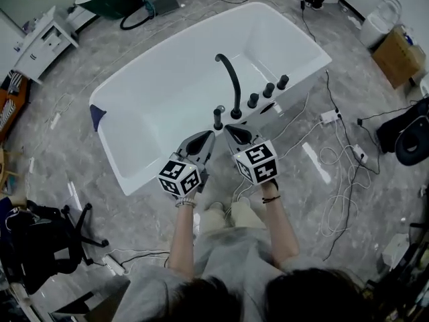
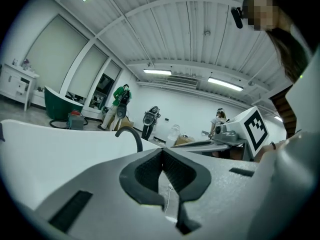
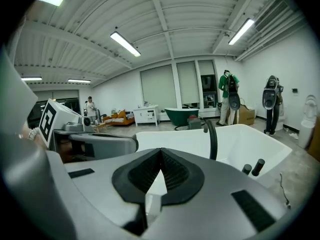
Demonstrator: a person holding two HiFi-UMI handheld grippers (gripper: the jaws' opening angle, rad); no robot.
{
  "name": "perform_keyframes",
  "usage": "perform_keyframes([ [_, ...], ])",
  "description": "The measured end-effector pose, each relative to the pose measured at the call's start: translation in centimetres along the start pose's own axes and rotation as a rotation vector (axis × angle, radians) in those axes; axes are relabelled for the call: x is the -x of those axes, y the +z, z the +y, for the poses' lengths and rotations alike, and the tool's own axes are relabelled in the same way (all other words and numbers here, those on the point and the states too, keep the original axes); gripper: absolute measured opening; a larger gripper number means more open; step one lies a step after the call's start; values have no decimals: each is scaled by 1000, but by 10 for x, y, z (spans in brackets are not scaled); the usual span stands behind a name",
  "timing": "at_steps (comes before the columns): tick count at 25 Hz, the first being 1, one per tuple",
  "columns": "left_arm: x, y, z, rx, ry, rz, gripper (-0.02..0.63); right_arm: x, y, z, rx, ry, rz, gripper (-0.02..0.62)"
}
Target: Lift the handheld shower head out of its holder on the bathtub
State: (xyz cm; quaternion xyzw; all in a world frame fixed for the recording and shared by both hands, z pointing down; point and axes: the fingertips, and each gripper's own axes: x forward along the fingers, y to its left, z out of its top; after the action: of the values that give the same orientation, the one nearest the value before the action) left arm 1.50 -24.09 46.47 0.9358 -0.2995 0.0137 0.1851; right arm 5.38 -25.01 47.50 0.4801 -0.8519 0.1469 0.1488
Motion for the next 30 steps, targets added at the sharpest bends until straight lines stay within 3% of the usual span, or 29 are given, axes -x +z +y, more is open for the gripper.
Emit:
perform_keyframes([
  [9,-3,-39,29,48,88,-8,5,-41,-30,-13,41,72,19,2],
  [17,-16,-72,64,70,98,19,5,-86,-77,-31,30,80,73,4],
  [20,-13,-84,87,92,128,13,5,-106,-98,-35,8,73,83,81],
  [30,-25,-124,129,107,128,46,5,-159,-142,-53,-36,65,102,139],
])
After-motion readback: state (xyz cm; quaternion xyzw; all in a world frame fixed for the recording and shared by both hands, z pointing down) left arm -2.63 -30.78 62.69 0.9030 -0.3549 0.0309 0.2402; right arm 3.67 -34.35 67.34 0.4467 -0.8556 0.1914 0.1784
